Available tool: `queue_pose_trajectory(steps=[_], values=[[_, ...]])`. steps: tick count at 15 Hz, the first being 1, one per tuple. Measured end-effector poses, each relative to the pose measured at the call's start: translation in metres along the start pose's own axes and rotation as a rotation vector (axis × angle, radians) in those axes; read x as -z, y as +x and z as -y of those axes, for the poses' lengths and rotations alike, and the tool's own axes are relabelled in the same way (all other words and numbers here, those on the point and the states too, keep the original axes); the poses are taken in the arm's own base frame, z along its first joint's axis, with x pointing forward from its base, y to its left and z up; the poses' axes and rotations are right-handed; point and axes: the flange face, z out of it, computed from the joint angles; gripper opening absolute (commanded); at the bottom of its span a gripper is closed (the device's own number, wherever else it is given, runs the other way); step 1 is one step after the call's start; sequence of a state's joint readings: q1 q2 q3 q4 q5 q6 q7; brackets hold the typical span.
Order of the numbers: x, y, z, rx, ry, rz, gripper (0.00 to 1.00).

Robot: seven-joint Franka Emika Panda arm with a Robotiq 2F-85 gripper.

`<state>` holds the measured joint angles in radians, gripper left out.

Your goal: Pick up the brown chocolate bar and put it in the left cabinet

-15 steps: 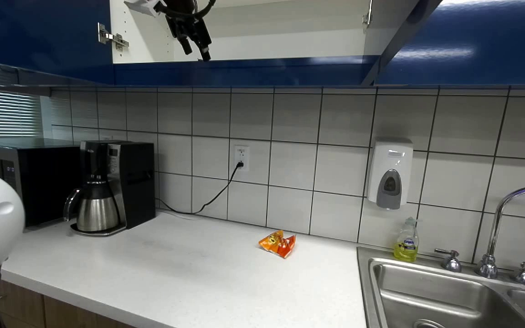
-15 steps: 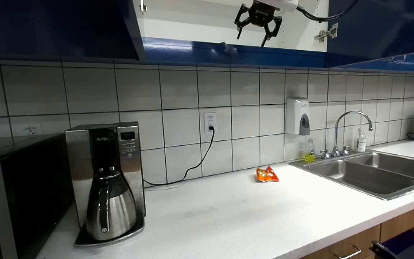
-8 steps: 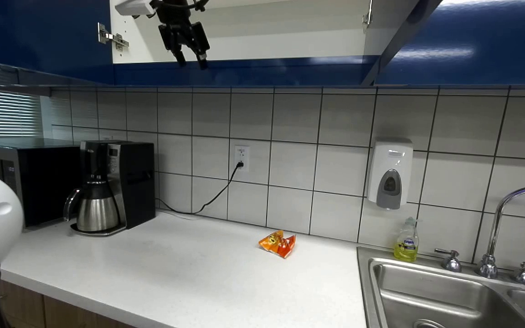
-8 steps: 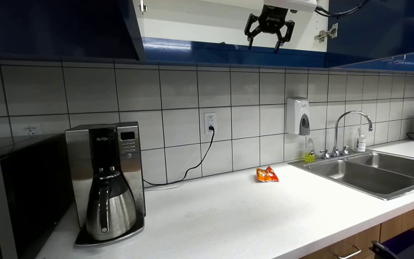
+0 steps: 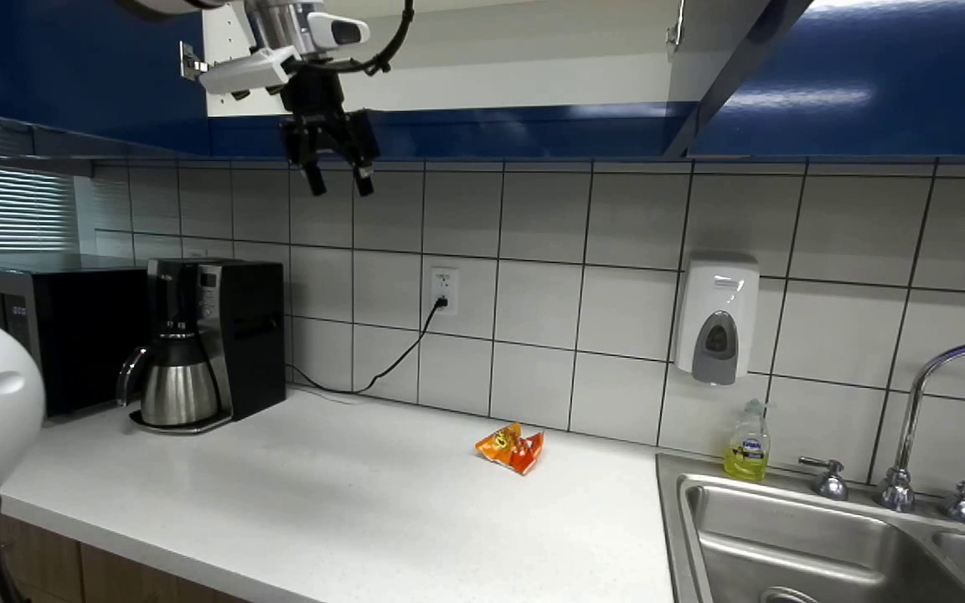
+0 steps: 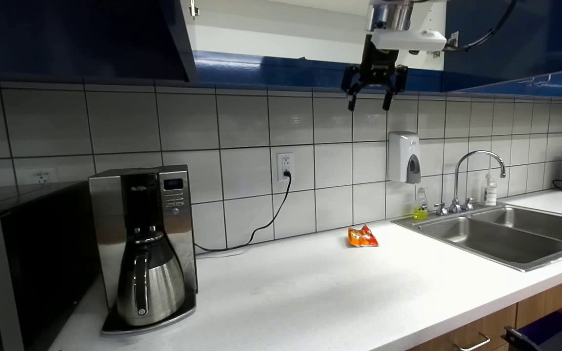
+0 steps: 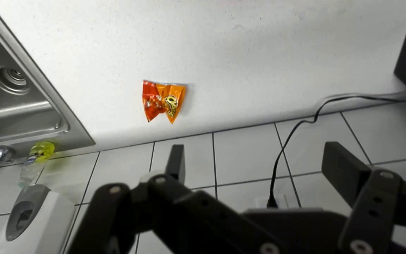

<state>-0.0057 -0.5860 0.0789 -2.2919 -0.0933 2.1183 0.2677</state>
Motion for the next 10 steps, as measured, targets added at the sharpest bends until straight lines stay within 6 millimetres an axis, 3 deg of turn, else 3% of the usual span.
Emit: queue_pose_trajectory(steps=[7,10], values=[[-0.144,-0.061,0.019,0.148,0.005,0.158,1.0],[-0.193,-0.087,0.019,0.163,0.009,0.21,1.0]])
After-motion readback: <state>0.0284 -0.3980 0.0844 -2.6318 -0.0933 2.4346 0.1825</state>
